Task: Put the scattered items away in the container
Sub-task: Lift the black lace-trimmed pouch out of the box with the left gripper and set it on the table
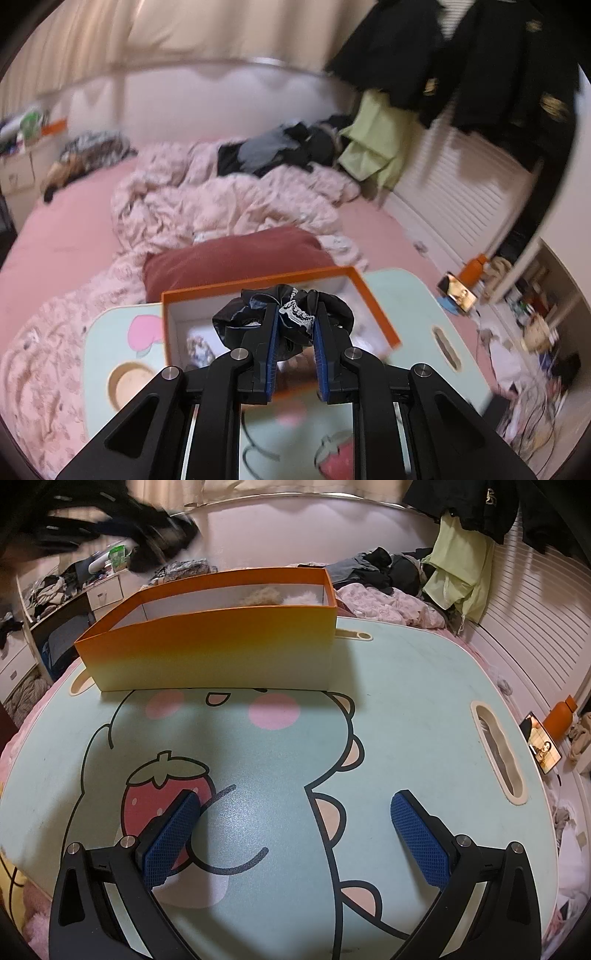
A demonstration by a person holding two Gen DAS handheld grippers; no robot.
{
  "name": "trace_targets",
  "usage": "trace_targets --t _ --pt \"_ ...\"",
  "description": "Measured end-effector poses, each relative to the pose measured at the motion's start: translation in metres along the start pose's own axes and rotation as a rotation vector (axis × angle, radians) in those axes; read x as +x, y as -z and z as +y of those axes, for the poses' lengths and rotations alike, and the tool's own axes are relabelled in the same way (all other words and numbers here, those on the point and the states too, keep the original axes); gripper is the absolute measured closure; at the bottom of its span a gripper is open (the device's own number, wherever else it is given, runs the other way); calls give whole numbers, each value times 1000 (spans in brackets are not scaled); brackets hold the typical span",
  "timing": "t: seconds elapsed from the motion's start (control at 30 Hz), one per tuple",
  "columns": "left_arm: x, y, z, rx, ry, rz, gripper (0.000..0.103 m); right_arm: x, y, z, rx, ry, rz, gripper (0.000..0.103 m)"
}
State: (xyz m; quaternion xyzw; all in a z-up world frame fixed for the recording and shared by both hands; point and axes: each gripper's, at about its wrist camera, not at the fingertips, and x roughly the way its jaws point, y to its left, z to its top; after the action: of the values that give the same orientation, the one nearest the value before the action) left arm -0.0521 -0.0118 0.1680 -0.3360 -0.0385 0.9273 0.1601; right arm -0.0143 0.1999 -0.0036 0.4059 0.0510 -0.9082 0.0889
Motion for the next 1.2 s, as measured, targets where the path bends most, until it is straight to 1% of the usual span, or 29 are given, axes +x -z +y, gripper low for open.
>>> trace_targets --t 0.07,0.13,0.27,0.33,0.37,0.4,0.47,0.5,0.53,0.57,0.6,0.63,0.7,0.77,0.87,0.93,0.97,1.0,1.03,1.13,1.2 --pt "-11 25 -3 6 -38 -30 87 0 0 0 0 0 0 0" --pt "-9 47 -1 -6 -44 -28 87 0 0 0 -1 -1 1 0" --pt "23 88 11 -54 -41 51 87 0 -1 -1 -2 -3 1 0" --pt "45 101 14 -71 -28 107 87 -1 -1 -1 -2 -5 1 0" --pt "51 106 13 -79 -27 119 86 -1 -1 -1 -2 -5 1 0" --pt "53 110 13 -94 -24 111 81 -1 -1 -1 -2 -5 1 0" --pt "50 115 12 -121 -16 76 62 -1 -1 -2 -3 -5 1 0" --pt "47 116 10 -125 -12 65 34 -2 -1 -2 -3 -5 1 0" --pt "43 117 8 -124 -7 52 14 -2 -1 -3 -2 -6 1 0" --pt "38 119 5 -116 -3 34 11 -2 -1 -3 -3 -8 1 0" --pt "33 122 3 -98 -1 22 9 -2 -1 -3 -3 -8 1 0" --pt "31 125 1 -79 -7 31 8 -2 -1 -3 -3 -8 1 0" --pt "31 135 -2 -44 -42 78 8 -3 -1 -3 -3 -8 1 0" --pt "32 149 -2 -22 -67 104 8 -3 -1 -3 -3 -8 2 0" --pt "37 163 -2 -22 -120 122 8 -3 -1 -4 -3 -9 2 0" --pt "47 167 -2 -18 -147 156 7 -3 -2 -4 -2 -9 2 0" --pt "49 169 -2 -5 -172 158 7 -4 -2 -5 -3 -10 3 0" --pt "52 171 -4 16 -217 164 6 -3 -2 -5 -3 -10 4 0" --pt "54 173 -6 30 -251 166 0 -4 -2 -5 -5 -10 4 0" --pt "55 177 -6 25 -241 152 0 -5 -5 -7 -5 -27 13 0" --pt "55 178 -5 29 -235 144 0 -12 -12 -13 8 -69 -14 4"
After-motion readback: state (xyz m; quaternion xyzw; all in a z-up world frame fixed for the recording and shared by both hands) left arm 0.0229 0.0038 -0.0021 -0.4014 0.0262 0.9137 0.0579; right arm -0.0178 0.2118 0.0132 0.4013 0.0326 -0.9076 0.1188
